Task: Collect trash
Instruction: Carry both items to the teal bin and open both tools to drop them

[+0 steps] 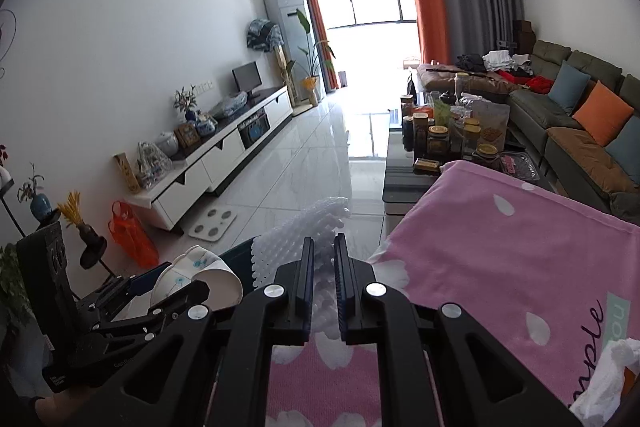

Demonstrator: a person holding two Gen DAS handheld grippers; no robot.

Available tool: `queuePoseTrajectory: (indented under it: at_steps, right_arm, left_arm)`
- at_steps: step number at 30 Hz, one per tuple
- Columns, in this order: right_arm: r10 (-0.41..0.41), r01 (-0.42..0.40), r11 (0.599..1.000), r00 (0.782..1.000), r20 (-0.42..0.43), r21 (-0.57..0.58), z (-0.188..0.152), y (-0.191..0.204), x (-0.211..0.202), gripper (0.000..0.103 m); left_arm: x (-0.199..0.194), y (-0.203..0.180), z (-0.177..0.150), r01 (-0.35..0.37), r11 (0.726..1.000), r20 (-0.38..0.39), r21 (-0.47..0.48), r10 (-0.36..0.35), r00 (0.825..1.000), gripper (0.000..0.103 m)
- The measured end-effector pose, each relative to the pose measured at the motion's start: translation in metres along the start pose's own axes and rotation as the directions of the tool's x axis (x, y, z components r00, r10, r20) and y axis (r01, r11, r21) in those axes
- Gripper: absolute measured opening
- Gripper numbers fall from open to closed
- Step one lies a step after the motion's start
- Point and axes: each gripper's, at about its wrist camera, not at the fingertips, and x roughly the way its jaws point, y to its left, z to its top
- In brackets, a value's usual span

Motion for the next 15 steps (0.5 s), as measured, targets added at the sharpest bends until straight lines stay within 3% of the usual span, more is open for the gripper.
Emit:
queuePoseTrajectory:
  at_steps: [9, 15]
  right_arm:
    - [-0.037, 0.013, 0.991, 0.985, -0.169, -0.137, 0.005, 0.04, 0.074, 0.009]
    - [-0.047, 0.006, 0.984, 0.972, -0.23, -0.177, 0.001, 0.049, 0.099, 0.014]
  left_arm:
    - [0.058, 0.019, -0.019, -0.036, 0.999, -0.104, -0.019, 0.034, 0.994, 0.075]
    - [0.078, 0.013, -0.024, -0.045, 0.999, -0.119, 0.003, 0.045, 0.992, 0.084]
